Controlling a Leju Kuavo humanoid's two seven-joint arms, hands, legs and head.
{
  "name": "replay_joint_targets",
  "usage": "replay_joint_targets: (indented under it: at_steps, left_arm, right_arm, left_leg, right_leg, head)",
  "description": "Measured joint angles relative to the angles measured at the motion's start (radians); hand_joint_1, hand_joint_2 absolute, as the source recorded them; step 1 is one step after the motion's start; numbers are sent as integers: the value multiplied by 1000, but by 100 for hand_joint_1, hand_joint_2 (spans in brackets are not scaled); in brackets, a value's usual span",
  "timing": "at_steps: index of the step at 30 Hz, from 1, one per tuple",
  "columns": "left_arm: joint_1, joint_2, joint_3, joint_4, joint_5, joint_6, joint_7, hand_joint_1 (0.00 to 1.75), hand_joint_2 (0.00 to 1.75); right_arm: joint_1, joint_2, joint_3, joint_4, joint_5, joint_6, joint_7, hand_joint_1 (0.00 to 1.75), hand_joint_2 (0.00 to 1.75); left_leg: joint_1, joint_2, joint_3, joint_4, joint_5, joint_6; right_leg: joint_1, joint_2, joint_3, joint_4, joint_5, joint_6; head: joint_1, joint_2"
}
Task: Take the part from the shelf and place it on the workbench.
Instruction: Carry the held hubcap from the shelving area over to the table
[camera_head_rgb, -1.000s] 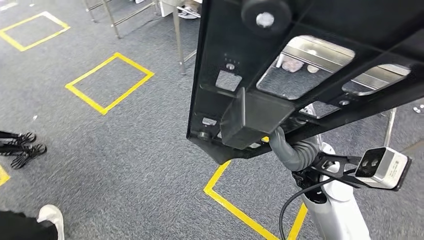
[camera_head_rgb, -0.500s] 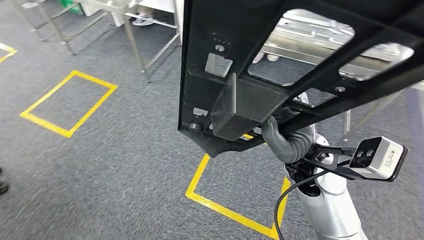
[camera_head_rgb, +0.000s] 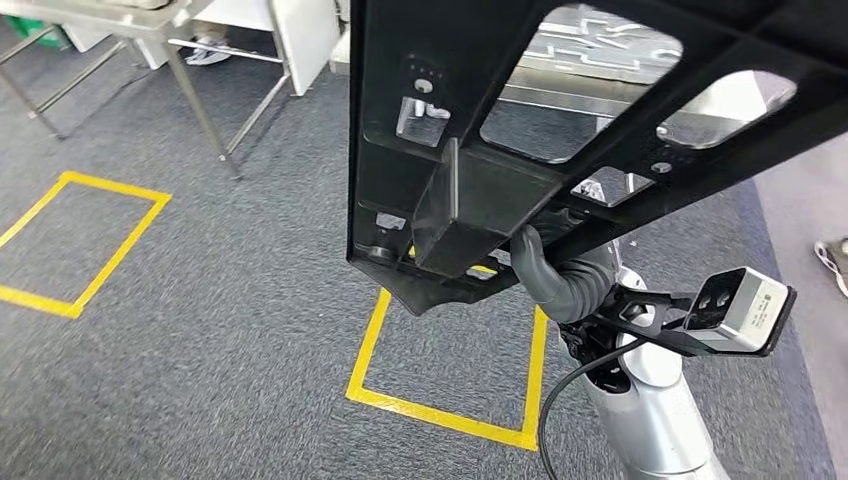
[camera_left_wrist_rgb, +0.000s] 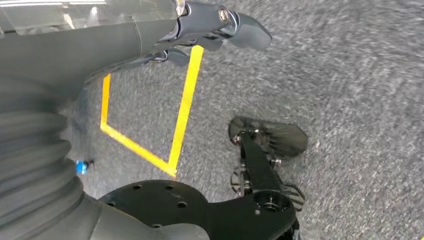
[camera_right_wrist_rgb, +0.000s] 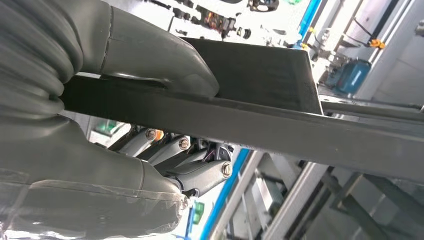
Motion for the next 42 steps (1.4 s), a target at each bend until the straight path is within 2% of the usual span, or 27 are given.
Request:
replay_joint_targets:
  at_steps: [2, 4, 6, 8, 10, 11, 12, 14, 15, 16, 17, 19, 21, 22, 24, 25, 26, 27, 28, 29, 31, 32, 36, 38, 40, 41, 42]
  left_arm:
    - [-1, 0, 0, 0, -3, -1, -1, 0, 175]
    - [-2, 0, 0, 0, -4, -2, -2, 0, 175]
    - [-4, 1, 0, 0, -4, -3, -4, 0, 175]
    - [-3, 1, 0, 0, -5, -6, -5, 0, 175]
    - [2, 0, 0, 0, -6, -11, -6, 0, 175]
    - [4, 1, 0, 0, -6, -15, -6, 0, 175]
    - [5, 1, 0, 0, -6, -19, -6, 0, 175]
    - [5, 2, 0, 0, -5, -30, -7, 0, 175]
    - [3, 3, 0, 0, -4, -35, -9, 0, 175]
    - [2, 4, 0, 0, -3, -39, -11, 0, 175]
    - [0, 4, 0, 0, -1, -42, -14, 0, 175]
    - [-3, 5, 0, 0, 1, -47, -18, 0, 175]
    - [-3, 5, 0, 0, 2, -52, -21, 0, 175]
    - [-2, 5, 0, 0, 2, -53, -21, 0, 175]
    - [0, 5, 0, 0, 2, -53, -22, 0, 175]
    - [2, 5, 0, 0, 2, -53, -22, 0, 175]
    - [4, 5, 0, 0, 2, -53, -22, 0, 175]
    - [4, 5, 0, 0, 2, -53, -22, 0, 175]
    - [5, 5, 0, 0, 2, -54, -22, 0, 175]
    - [4, 5, 0, 0, 2, -54, -22, 0, 175]
    - [3, 4, 0, 0, 2, -55, -23, 0, 175]
    - [3, 4, 0, 0, 2, -55, -24, 0, 175]
    - [2, 6, 0, 0, 1, -56, -29, 0, 175]
    - [2, 7, 0, 0, 0, -55, -31, 0, 175]
    - [5, 6, 0, 0, 1, -53, -31, 0, 175]
    - [7, 6, 0, 0, 2, -53, -32, 0, 175]
    - [9, 6, 0, 0, 2, -52, -32, 0, 175]
  right_arm:
    - [-5, 0, 1, 3, -3, -1, -1, 175, 175]
    - [-7, 0, 3, 6, -7, -3, -2, 175, 175]
    - [-10, 1, 5, 8, -9, -5, -2, 175, 175]
    - [-13, 2, 9, 11, -10, -8, -2, 175, 175]
    - [-13, 3, 13, 17, -11, -14, -2, 175, 175]
    - [-12, 3, 15, 20, -12, -16, -2, 175, 175]
    - [-12, 3, 16, 22, -13, -18, -2, 175, 175]
    - [-12, 3, 16, 27, -14, -21, -2, 175, 175]
    - [-13, 3, 16, 29, -15, -24, -2, 175, 175]
    - [-14, 3, 16, 31, -15, -28, -1, 175, 175]
    - [-14, 3, 16, 34, -15, -31, -1, 175, 175]
    - [-14, 2, 16, 37, -15, -35, 0, 175, 175]
    - [-16, 0, 16, 38, -15, -36, 0, 175, 175]
    - [-17, -1, 16, 39, -15, -36, 0, 175, 175]
    - [-18, -2, 17, 42, -15, -36, 1, 175, 175]
    - [-17, -3, 17, 44, -15, -36, 1, 175, 175]
    - [-16, -5, 17, 47, -16, -36, 3, 175, 175]
    - [-16, -6, 17, 50, -17, -36, 6, 175, 175]
    - [-17, -8, 18, 52, -19, -35, 9, 175, 175]
    - [-18, -10, 18, 55, -21, -35, 12, 175, 175]
    - [-20, -12, 19, 59, -25, -34, 16, 175, 175]
    - [-22, -13, 20, 60, -26, -35, 17, 175, 175]
    - [-23, -15, 23, 64, -27, -37, 26, 175, 175]
    - [-23, -15, 25, 65, -27, -37, 27, 175, 175]
    - [-24, -15, 27, 70, -27, -37, 23, 175, 175]
    - [-23, -15, 29, 74, -27, -36, 21, 175, 175]
    - [-23, -15, 30, 77, -27, -36, 19, 175, 175]
  left_leg:
    - [-4, 16, 3, 5, -8, -13]
    - [-3, 30, 9, 4, -13, -25]
    - [2, 5, 2, 31, -38, -35]
    - [6, -46, -44, 137, -99, -40]
    - [7, -67, -111, 272, -149, -41]
    - [7, -69, -130, 302, -149, -40]
    - [6, -71, -129, 291, -127, -37]
    - [5, -84, -80, 165, -49, -24]
    - [3, -92, -53, 96, -20, -16]
    - [1, -99, -33, 47, -2, -10]
    - [-2, -103, -24, 23, 2, -6]
    - [-3, -102, -22, 15, 5, 1]
    - [1, -95, -16, 2, 14, 13]
    - [3, -90, -13, -4, 18, 18]
    - [2, -81, -13, -7, 20, 24]
    - [1, -76, -14, -6, 19, 24]
    - [1, -72, -15, -5, 18, 23]
    - [2, -69, -15, -5, 17, 21]
    - [2, -66, -14, -3, 15, 19]
    - [2, -65, -12, -1, 11, 15]
    - [-2, -63, -12, 6, 1, 4]
    - [-4, -62, -12, 9, -4, -2]
    - [0, -58, -9, 23, -24, -25]
    - [3, -64, -50, 112, -65, -32]
    - [3, -67, -133, 256, -112, -35]
    - [3, -68, -168, 303, -116, -35]
    - [3, -68, -186, 313, -99, -34]
  right_leg:
    - [6, -13, 21, -44, 5, -11]
    - [7, 10, 20, -44, 7, -23]
    - [4, 30, 23, -50, 11, -34]
    - [2, 48, 25, -52, 13, -42]
    - [6, 73, 24, -51, 13, -46]
    - [8, 87, 24, -50, 13, -47]
    - [10, 100, 25, -50, 13, -47]
    - [12, 121, 27, -48, 13, -47]
    - [14, 129, 27, -47, 12, -45]
    - [14, 136, 26, -46, 13, -41]
    - [13, 141, 24, -46, 14, -36]
    - [12, 147, 21, -49, 16, -22]
    - [13, 121, 13, -31, 1, -11]
    - [14, 100, -3, 5, -22, -5]
    - [10, 65, -61, 128, -87, 3]
    - [7, 60, -91, 190, -111, 7]
    - [4, 57, -108, 225, -117, 10]
    - [0, 56, -105, 221, -104, 12]
    - [-2, 53, -83, 177, -76, 14]
    - [-4, 48, -45, 107, -41, 14]
    - [-1, 35, 17, -12, -5, 4]
    - [1, 32, 30, -38, -4, -4]
    - [4, 42, 43, -50, -15, -33]
    - [2, 44, 59, -55, -21, -44]
    - [6, 48, 72, -56, -33, -51]
    - [8, 52, 80, -56, -40, -52]
    - [10, 56, 89, -55, -48, -52]
  head:
    - [-1, 0]
    - [-2, 0]
    - [-4, 0]
    - [-8, 0]
    - [-11, 0]
    - [-11, 0]
    - [-11, 0]
    - [-11, 0]
    - [-11, 0]
    - [-12, 0]
    - [-12, 0]
    - [-12, 0]
    - [-10, 0]
    - [-8, 0]
    - [-6, 0]
    - [-6, 0]
    - [-5, 0]
    - [-5, 0]
    - [-5, 0]
    - [-5, 0]
    - [-6, 0]
    - [-6, 0]
    - [-8, 0]
    - [-14, 0]
    - [-19, 0]
    - [-19, 0]
    - [-19, 0]
